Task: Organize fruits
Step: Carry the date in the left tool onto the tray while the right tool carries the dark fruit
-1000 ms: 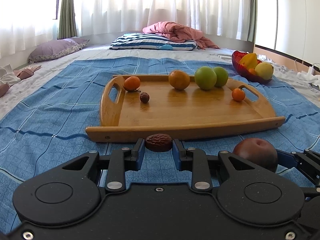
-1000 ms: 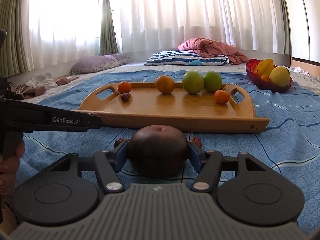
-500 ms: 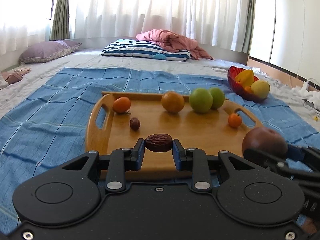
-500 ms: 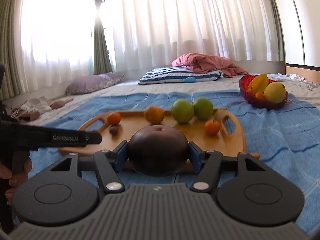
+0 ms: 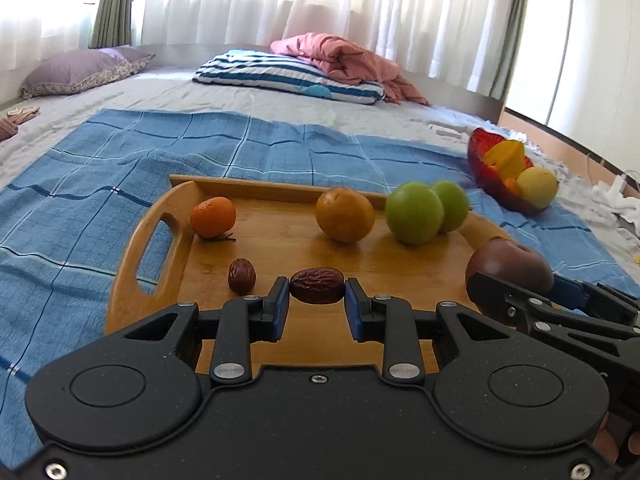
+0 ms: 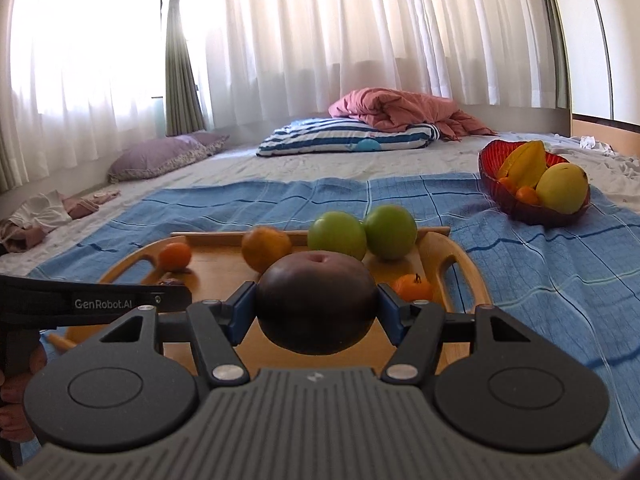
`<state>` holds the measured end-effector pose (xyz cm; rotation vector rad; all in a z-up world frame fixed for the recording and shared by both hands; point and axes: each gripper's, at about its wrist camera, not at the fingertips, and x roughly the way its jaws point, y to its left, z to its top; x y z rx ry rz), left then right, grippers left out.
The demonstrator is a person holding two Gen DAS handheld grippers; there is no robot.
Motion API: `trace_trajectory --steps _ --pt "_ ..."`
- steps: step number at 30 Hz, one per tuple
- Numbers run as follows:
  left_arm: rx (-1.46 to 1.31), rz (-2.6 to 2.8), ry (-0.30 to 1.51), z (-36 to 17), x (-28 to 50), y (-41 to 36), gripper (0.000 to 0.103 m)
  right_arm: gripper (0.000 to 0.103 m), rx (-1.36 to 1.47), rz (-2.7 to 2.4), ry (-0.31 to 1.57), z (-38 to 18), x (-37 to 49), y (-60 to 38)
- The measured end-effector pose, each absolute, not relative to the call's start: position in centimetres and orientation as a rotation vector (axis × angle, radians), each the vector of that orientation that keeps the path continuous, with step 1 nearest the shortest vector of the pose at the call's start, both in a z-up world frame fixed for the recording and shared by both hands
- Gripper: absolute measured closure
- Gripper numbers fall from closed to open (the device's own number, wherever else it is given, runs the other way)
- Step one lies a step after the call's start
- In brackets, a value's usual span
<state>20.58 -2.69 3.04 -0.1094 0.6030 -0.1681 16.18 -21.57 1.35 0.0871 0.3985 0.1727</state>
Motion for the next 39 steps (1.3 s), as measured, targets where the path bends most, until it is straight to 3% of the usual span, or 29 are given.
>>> trace_trajectory --steps 14,39 --pt "-0.049 -0.119 0.628 0.6 24.3 -3.6 0.075 0.037 0.089 0.132 0.497 -0.9 21.4 -21.4" --pt "0.006 -0.104 0.614 0.3 24.2 -4.6 0.074 0.034 0.111 0.133 0.512 -1.3 21.7 -21.7"
